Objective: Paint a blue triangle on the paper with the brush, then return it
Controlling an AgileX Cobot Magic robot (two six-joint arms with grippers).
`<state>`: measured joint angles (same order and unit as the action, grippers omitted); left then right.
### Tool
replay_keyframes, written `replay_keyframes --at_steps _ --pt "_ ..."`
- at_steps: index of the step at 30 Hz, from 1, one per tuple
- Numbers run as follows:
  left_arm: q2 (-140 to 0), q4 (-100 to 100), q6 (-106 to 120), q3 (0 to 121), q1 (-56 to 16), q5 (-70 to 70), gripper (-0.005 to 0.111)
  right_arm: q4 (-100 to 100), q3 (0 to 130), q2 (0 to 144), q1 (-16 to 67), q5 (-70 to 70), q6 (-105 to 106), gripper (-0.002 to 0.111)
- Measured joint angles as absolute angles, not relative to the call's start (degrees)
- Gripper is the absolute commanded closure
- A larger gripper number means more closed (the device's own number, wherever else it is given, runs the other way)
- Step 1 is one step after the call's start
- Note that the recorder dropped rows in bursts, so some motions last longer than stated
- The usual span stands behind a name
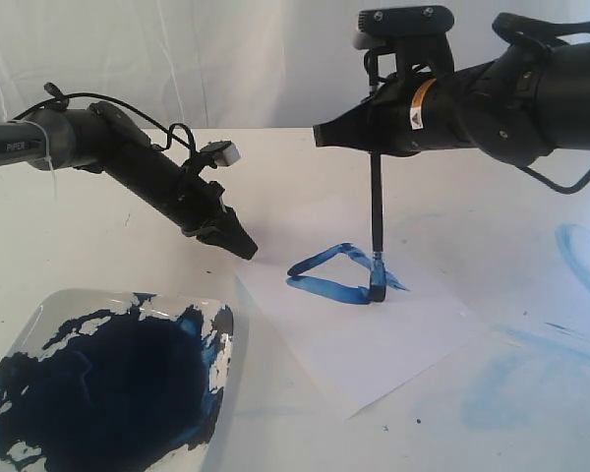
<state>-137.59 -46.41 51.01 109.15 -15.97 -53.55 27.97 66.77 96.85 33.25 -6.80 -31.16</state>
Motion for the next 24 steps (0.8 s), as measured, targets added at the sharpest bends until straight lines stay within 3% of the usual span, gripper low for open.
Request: replay_keyframes --at_steps 24 --pt "-137.6 -46.4 51.1 109.1 -16.0 -53.8 0.107 30.6 66.8 96.9 31.0 -7.5 -29.1 0.108"
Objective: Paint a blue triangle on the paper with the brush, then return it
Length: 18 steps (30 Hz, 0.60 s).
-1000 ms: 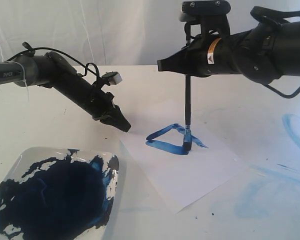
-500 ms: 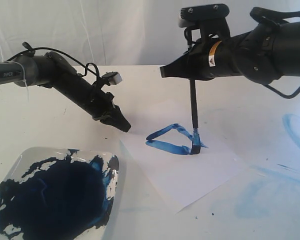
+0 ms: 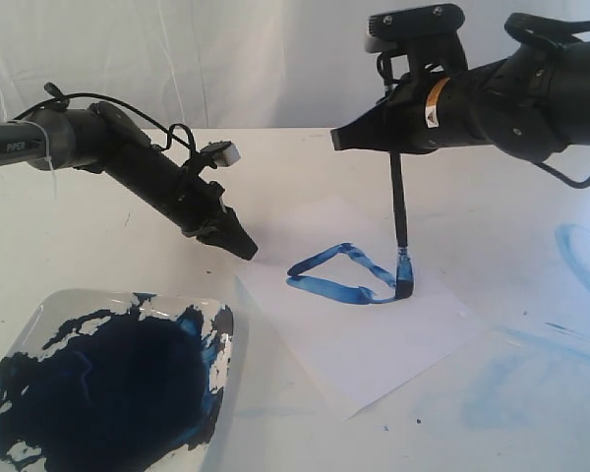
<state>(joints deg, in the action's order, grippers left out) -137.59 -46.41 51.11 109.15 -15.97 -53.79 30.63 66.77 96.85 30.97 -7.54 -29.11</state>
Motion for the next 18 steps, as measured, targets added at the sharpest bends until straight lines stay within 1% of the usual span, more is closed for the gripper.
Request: replay_keyframes --at_steps 7,18 --pt "-137.6 -46.4 51.1 109.1 -16.0 -53.8 0.107 30.6 66.8 96.9 30.3 -7.6 -29.1 0.108" --pt "-137.6 -46.4 51.1 109.1 -16.0 -53.9 0.107 28.4 66.8 96.9 30.3 -2.4 -29.2 0.108"
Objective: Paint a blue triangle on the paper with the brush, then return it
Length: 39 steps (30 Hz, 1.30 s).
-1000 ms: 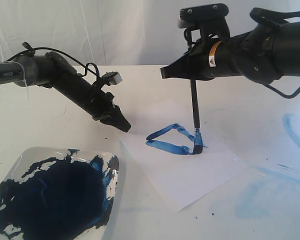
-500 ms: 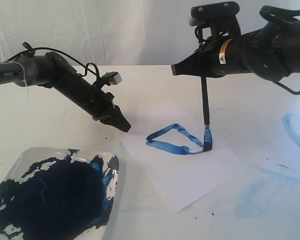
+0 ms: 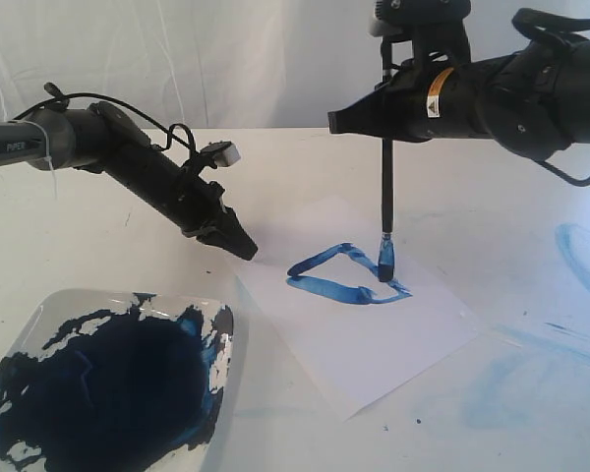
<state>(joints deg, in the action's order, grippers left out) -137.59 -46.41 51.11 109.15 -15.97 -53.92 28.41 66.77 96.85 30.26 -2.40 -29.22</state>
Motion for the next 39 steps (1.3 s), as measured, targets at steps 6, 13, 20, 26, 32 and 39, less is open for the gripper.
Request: replay_keyframes --at_steps 6,13,20,26,32,39 --pt "-137.6 -46.4 51.1 109.1 -16.0 -53.9 0.107 28.2 66.8 96.9 30.3 -2.0 -32.0 0.108" --pt "-137.6 -46.4 51.1 109.1 -16.0 -53.9 0.107 28.1 66.8 96.9 31.6 -1.8 -34.4 0.108" --pt "-137.6 -46.4 51.1 109.1 -16.0 -53.9 0.107 28.0 66.8 96.9 32.2 -1.3 -34.5 0.108" --pt "-137.6 -46.4 51.1 109.1 -16.0 -53.9 0.107 28.0 66.8 97.4 32.2 -1.3 -34.5 0.108" --pt "-137.6 -46.4 51.1 109.1 -16.0 -53.9 0.107 28.0 66.8 98.4 32.2 -1.9 -34.5 0.108" --pt "-137.6 -46.4 51.1 109.1 -16.0 -53.9 0.107 28.1 66.8 98.4 32.2 -5.1 -34.5 0.108"
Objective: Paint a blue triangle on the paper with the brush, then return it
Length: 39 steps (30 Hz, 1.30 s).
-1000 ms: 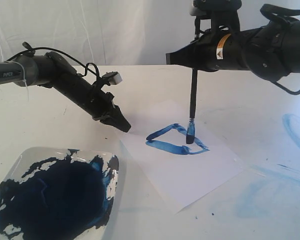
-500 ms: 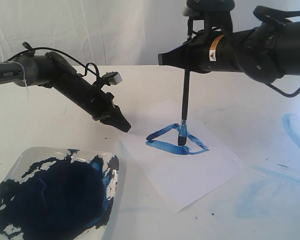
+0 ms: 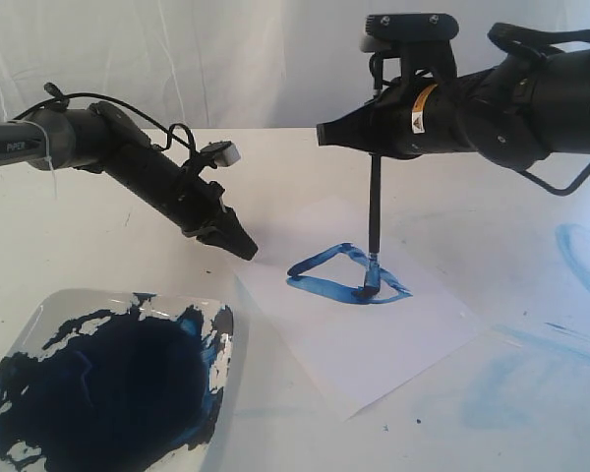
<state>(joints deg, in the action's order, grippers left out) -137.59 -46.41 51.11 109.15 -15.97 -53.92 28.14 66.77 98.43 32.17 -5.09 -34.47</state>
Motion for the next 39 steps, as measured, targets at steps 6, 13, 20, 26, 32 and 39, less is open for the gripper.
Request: replay_keyframes --at_steps 6,13,20,26,32,39 --pt "-137.6 -46.4 51.1 109.1 -16.0 -53.9 0.107 28.6 66.8 98.4 32.2 -5.8 -33.9 0.108" --pt "-137.6 -46.6 51.1 109.1 -16.0 -53.9 0.107 30.4 66.8 98.4 32.2 -6.9 -33.9 0.108" --pt "-137.6 -46.6 51.1 109.1 -16.0 -53.9 0.107 31.9 66.8 98.4 31.1 -7.7 -33.9 0.108" --pt "-137.6 -46.6 51.1 109.1 -16.0 -53.9 0.107 32.2 66.8 97.9 29.6 -8.9 -33.9 0.108" --pt "-137.6 -46.6 51.1 109.1 -16.0 -53.9 0.107 32.4 66.8 97.3 29.6 -6.7 -33.9 0.108" --pt "-137.6 -47.1 51.1 109.1 -16.0 -53.9 0.107 32.8 66.8 93.5 29.6 -5.7 -33.9 0.108"
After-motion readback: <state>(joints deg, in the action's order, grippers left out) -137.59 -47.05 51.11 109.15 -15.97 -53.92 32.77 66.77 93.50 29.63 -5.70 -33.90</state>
